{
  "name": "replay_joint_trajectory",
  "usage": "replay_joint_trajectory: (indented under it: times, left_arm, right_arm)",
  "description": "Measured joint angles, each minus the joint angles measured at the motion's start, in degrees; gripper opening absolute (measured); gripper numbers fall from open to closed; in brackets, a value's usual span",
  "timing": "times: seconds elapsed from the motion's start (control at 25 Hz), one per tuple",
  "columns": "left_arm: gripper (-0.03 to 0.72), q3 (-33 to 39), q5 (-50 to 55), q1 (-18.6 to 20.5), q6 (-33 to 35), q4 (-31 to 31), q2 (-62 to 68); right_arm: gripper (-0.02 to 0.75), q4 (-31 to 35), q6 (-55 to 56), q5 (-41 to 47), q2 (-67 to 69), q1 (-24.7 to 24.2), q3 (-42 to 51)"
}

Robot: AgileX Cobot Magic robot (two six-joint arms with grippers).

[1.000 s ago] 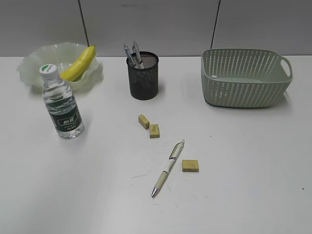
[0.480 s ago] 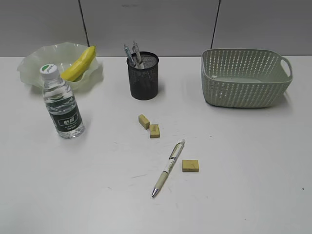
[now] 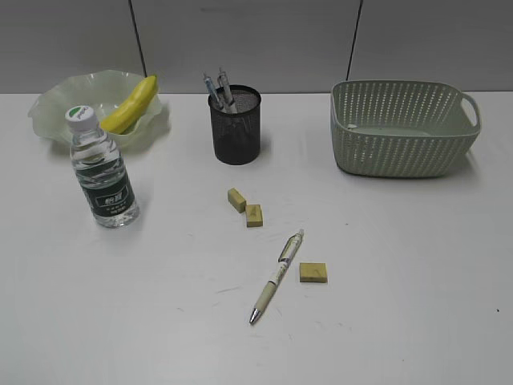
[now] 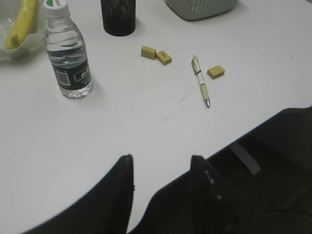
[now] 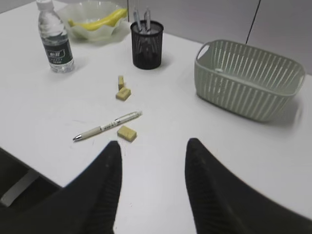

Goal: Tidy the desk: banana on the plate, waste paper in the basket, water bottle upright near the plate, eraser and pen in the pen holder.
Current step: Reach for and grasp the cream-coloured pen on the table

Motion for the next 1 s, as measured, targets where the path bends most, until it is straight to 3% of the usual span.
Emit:
replay_joint_trajectory:
  times: [0.24,0.72,1.0]
  left_arm:
    - [0.289,0.0,-0.2,0.0,-0.2,0.0,-1.9]
    - [0.283,0.1,-0.3,0.0,0.0,0.5,-5.1]
    - [0.283,0.1,-0.4,0.0,1.8,1.0,-5.1]
  right_arm:
    - [0.352,4.5,-0.1,-3.0,19.2,0.0,-5.2]
    - [0.352,12.1,-1.7,-3.3,63.1,0.0,-26.1]
    - [0.352,10.9,8.5,2.2,81.5,3.6,-36.6]
